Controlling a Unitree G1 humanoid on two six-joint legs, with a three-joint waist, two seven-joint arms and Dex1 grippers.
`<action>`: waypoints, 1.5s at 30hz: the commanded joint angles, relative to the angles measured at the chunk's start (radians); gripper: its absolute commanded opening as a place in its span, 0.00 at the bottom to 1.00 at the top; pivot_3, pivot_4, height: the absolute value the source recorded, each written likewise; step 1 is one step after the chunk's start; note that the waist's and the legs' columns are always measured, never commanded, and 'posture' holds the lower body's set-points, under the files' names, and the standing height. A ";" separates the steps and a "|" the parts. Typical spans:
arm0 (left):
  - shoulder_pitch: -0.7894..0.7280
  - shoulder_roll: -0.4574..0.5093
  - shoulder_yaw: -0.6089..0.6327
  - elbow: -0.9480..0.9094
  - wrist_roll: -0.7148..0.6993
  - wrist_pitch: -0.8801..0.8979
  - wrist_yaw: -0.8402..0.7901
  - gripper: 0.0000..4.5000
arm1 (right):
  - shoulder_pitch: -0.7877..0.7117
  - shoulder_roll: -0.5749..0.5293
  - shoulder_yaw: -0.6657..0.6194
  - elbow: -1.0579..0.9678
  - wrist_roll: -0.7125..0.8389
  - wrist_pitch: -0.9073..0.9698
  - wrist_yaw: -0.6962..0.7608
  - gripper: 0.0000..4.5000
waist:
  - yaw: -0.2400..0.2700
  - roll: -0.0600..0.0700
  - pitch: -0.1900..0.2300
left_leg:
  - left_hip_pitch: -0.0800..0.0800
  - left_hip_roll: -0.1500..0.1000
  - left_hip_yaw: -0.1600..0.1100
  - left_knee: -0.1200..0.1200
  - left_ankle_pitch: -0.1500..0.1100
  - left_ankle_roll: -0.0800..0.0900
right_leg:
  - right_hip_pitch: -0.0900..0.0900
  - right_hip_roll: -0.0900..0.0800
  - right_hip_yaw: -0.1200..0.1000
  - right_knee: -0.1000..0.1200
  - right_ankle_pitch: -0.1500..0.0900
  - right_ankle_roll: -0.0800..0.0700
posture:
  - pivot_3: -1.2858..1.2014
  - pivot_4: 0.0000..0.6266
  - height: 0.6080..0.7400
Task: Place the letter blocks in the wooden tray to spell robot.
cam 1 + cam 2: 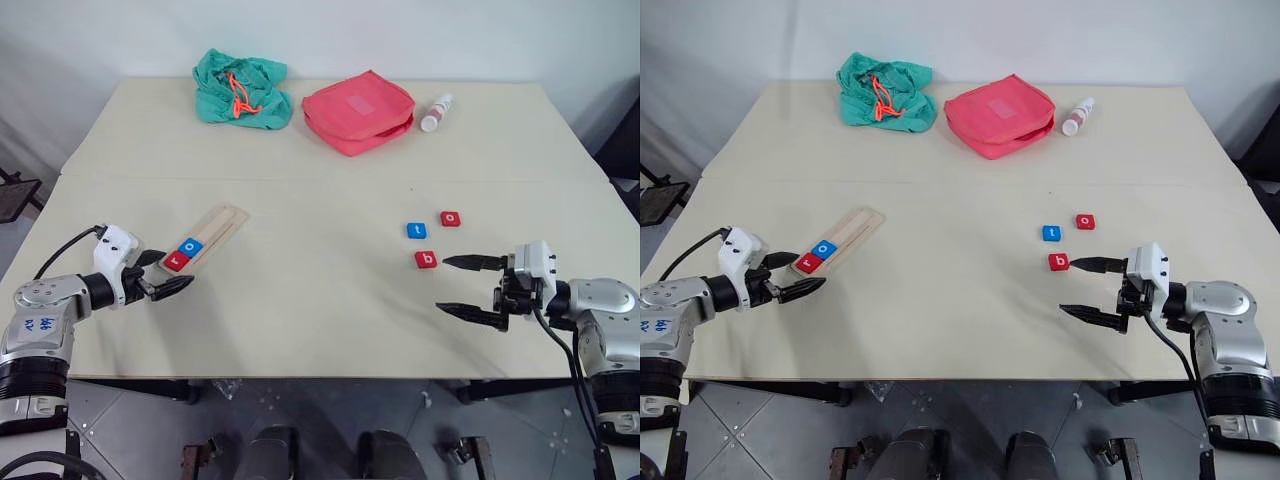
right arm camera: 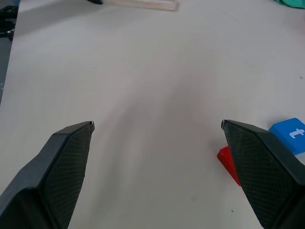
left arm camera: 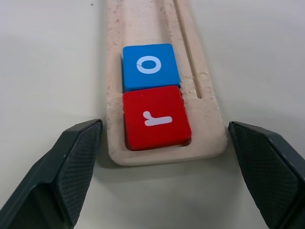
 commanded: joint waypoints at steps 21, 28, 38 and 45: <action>0.051 -0.035 -0.030 -0.193 -0.051 -0.023 -0.136 0.76 | -0.033 0.008 0.008 0.029 0.001 -0.034 0.005 1.00 | 0.002 0.000 0.000 | -0.001 0.000 -0.001 0.001 0.000 0.000 | 0.000 0.000 0.000 0.000 0.000 0.000 | 0.52 0.24 1.00; -0.035 -0.095 -0.150 -0.308 -0.027 -0.034 -0.209 0.76 | -0.024 -0.031 0.019 0.030 -0.005 -0.015 0.064 1.00 | 0.005 0.000 0.000 | -0.002 0.000 -0.001 0.002 0.000 0.000 | 0.000 0.000 0.000 0.000 0.000 0.000 | 0.52 0.24 1.00; -0.106 -0.134 -0.298 -0.347 0.018 -0.028 -0.284 0.76 | 0.020 -0.066 -0.013 0.012 0.006 -0.017 0.083 1.00 | 0.001 0.000 0.000 | -0.002 0.001 0.000 0.002 0.000 0.001 | 0.000 0.001 -0.001 -0.001 0.000 0.000 | 0.52 0.24 1.00; -0.148 -0.196 -0.422 -0.379 0.063 -0.020 -0.323 0.76 | 0.105 -0.112 -0.052 -0.019 0.028 -0.020 0.081 1.00 | 0.027 0.000 0.001 | -0.005 -0.002 0.000 0.009 -0.002 0.004 | 0.002 0.000 0.000 -0.003 0.000 0.000 | 0.52 0.24 1.00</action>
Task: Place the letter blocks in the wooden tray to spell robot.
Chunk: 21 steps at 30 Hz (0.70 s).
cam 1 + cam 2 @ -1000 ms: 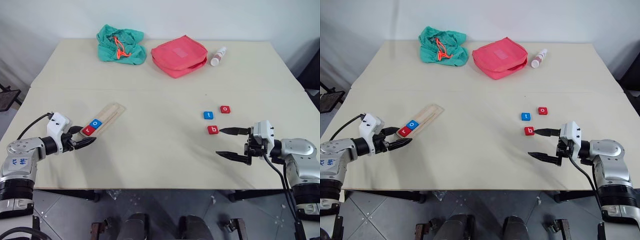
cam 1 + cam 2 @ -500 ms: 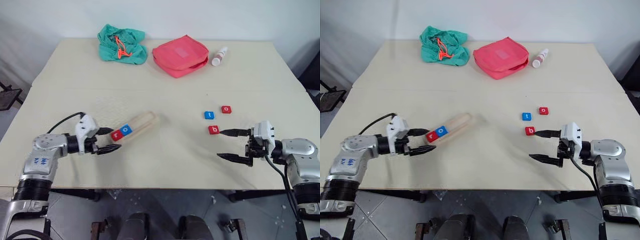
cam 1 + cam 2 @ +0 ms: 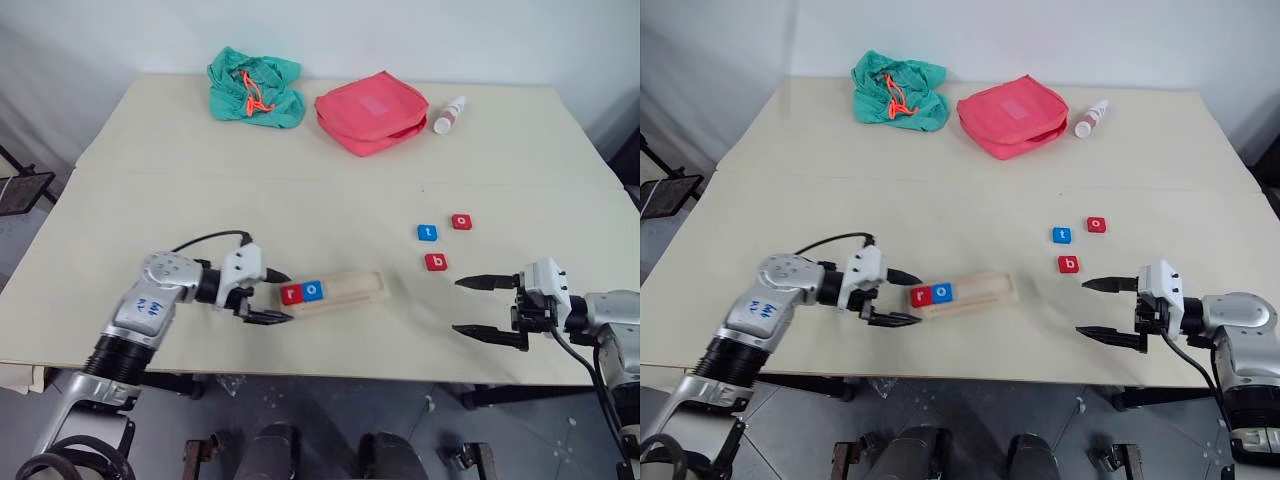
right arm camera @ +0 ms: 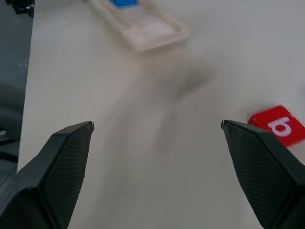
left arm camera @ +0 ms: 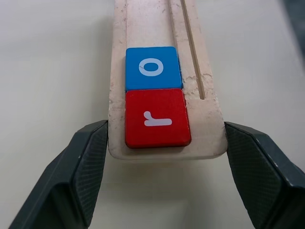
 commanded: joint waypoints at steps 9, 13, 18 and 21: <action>-0.055 -0.063 -0.075 -0.016 0.058 -0.029 -0.014 0.76 | 0.071 -0.027 -0.065 -0.088 0.044 0.006 -0.024 1.00 | -0.001 0.000 0.000 | 0.000 0.001 0.000 0.000 0.000 0.000 | 0.000 0.000 0.000 0.000 0.000 0.000 | 0.52 0.24 1.00; -0.073 -0.091 -0.081 -0.015 0.069 0.000 0.003 0.76 | 0.092 -0.024 -0.077 -0.108 0.048 0.013 -0.038 1.00 | 0.001 0.000 0.000 | 0.000 0.001 0.000 0.000 0.000 0.000 | 0.000 0.000 0.000 0.000 0.000 0.000 | 0.52 0.24 1.00; -0.083 -0.098 -0.085 -0.009 0.086 0.006 0.012 0.76 | 0.099 -0.023 -0.083 -0.117 0.050 0.018 -0.049 1.00 | 0.001 0.000 0.000 | 0.000 0.000 0.000 0.001 0.000 0.000 | 0.001 0.000 0.000 -0.001 0.000 0.000 | 0.52 0.24 1.00; -0.084 -0.099 -0.086 -0.011 0.090 0.007 0.012 0.99 | 0.100 -0.022 -0.082 -0.123 0.050 0.021 -0.054 1.00 | 0.000 0.000 0.000 | 0.000 0.000 0.000 0.000 0.000 0.000 | 0.001 0.000 -0.001 0.000 0.000 0.000 | 0.52 0.24 1.00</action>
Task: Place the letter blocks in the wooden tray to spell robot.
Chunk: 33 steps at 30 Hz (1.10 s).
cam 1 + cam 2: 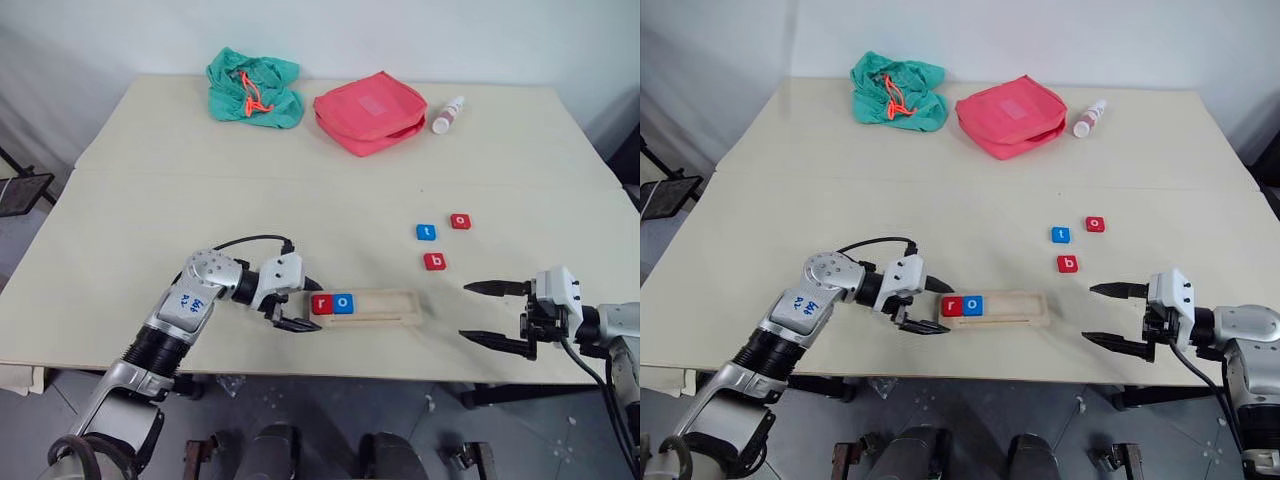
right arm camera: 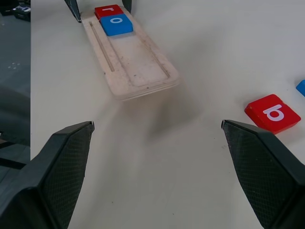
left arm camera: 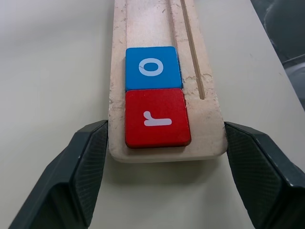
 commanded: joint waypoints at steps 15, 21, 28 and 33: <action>0.061 0.079 0.237 -0.140 -0.234 -0.043 -0.071 0.99 | 0.028 0.018 -0.084 -0.131 0.028 0.119 -0.221 1.00 | -0.001 0.000 0.000 | 0.000 0.000 -0.001 0.000 0.000 0.000 | 0.000 0.000 0.000 0.000 0.000 0.000 | 0.52 0.24 1.00; 0.102 0.047 0.359 -0.034 -0.316 -0.192 -0.093 0.99 | 0.066 0.110 -0.094 -0.283 0.002 0.287 -0.533 1.00 | 0.003 0.002 0.001 | 0.000 0.000 -0.002 0.000 0.000 0.000 | 0.000 0.000 0.000 0.000 0.000 0.000 | 0.52 0.24 1.00; 0.201 0.017 0.425 0.039 -0.385 -0.294 -0.177 0.99 | 0.153 0.231 -0.114 -0.488 0.035 0.442 -0.780 1.00 | -0.002 0.002 0.001 | 0.000 0.000 -0.003 0.000 0.000 0.000 | 0.000 0.000 -0.001 0.001 0.000 0.000 | 0.52 0.24 1.00; 0.226 0.011 0.423 0.098 -0.392 -0.358 -0.252 0.99 | 0.228 0.294 -0.105 -0.623 0.039 0.495 -0.887 1.00 | -0.001 0.002 0.001 | 0.001 0.000 -0.001 -0.001 0.000 0.000 | -0.001 0.000 0.000 0.002 0.000 0.000 | 0.52 0.24 1.00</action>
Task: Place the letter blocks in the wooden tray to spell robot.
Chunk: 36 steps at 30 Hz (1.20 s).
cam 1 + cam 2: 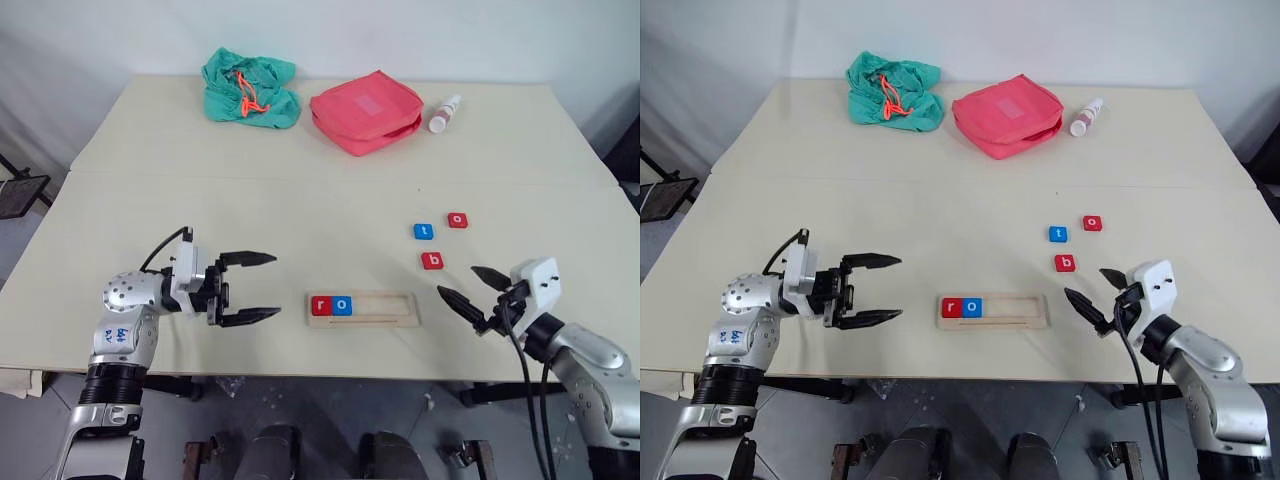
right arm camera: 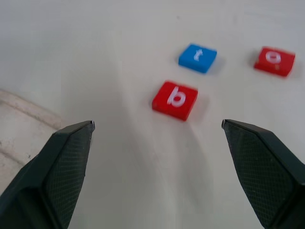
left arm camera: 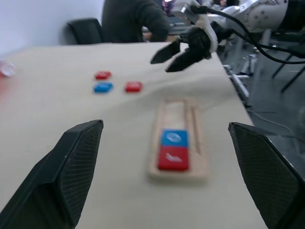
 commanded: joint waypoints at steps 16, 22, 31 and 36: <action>-0.066 0.015 -0.007 0.157 -0.024 -0.111 -0.153 0.99 | 0.101 0.097 -0.011 -0.146 0.002 0.006 -0.130 1.00 | -0.002 0.000 0.000 | 0.001 0.000 0.000 0.000 0.000 0.000 | 0.000 0.000 0.001 0.001 0.000 0.000 | 0.52 0.24 1.00; -0.063 0.010 -0.015 0.130 -0.027 -0.099 -0.132 0.99 | 0.069 0.115 0.011 -0.091 -0.011 0.002 -0.145 1.00 | -0.001 0.000 0.000 | 0.001 0.000 0.000 0.000 0.000 0.000 | 0.000 0.000 0.002 0.001 0.000 0.000 | 0.52 0.24 1.00; -0.037 0.001 -0.020 0.066 -0.036 -0.077 -0.103 0.99 | -0.110 0.150 0.052 0.079 -0.056 -0.003 -0.192 1.00 | -0.004 0.000 0.000 | 0.002 0.000 0.001 -0.001 0.000 0.000 | -0.001 0.001 0.002 0.002 0.000 0.000 | 0.52 0.24 1.00; -0.006 -0.001 -0.016 0.010 -0.040 -0.063 -0.080 0.99 | -0.246 0.179 0.093 0.223 -0.115 -0.040 -0.212 1.00 | -0.014 0.000 0.000 | 0.002 0.000 0.001 -0.001 0.000 0.000 | -0.001 0.001 0.003 0.002 0.000 0.000 | 0.52 0.24 1.00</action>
